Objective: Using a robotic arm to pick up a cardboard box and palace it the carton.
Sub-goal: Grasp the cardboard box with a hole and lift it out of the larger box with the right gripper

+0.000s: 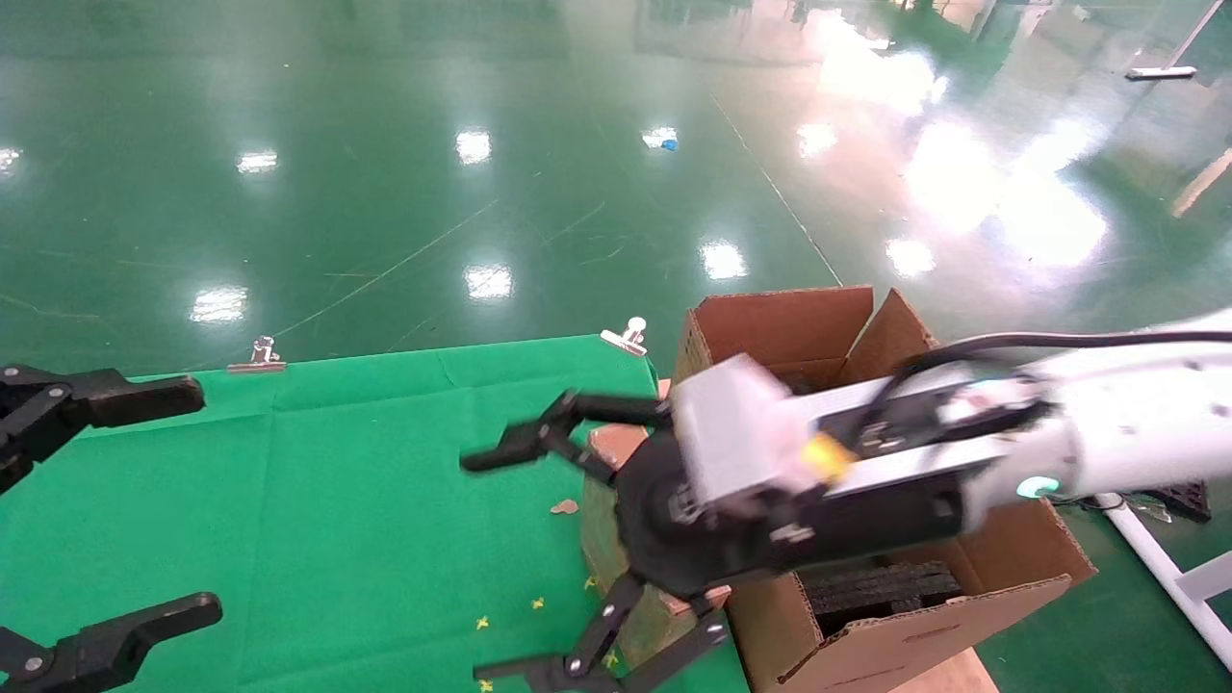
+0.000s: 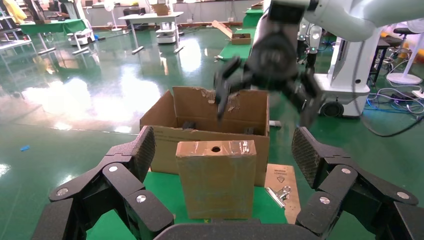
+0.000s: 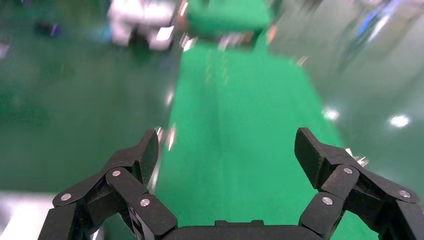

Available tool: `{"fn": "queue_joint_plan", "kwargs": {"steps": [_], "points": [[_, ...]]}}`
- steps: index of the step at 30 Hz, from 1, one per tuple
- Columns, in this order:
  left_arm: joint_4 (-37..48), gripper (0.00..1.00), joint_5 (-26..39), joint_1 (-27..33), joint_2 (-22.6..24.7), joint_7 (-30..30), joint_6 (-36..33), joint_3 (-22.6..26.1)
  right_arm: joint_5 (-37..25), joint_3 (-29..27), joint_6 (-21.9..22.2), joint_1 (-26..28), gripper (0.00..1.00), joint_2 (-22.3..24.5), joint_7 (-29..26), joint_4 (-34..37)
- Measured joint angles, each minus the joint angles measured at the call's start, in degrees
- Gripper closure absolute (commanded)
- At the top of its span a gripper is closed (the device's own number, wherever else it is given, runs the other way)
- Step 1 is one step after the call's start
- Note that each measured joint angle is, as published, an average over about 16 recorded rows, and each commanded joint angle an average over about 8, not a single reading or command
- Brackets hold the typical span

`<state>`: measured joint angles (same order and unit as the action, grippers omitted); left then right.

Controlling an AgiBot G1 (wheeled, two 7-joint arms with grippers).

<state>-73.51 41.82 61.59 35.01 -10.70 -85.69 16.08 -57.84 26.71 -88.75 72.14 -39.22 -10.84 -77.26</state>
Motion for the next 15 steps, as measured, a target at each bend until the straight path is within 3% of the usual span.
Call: {"fn": "queue_joint_plan", "kwargs": {"steps": [9, 15], "points": [[0.01, 0.00, -0.03, 0.01, -0.01, 0.02, 0.01, 0.04, -18.34, 18.45, -1.62, 15.06, 0.00, -7.48, -6.39, -0.36], [0.01, 0.00, -0.04, 0.02, -0.03, 0.03, 0.02, 0.07, -24.92, 29.70, -1.86, 25.81, 0.00, -11.10, -12.17, -0.24]]}}
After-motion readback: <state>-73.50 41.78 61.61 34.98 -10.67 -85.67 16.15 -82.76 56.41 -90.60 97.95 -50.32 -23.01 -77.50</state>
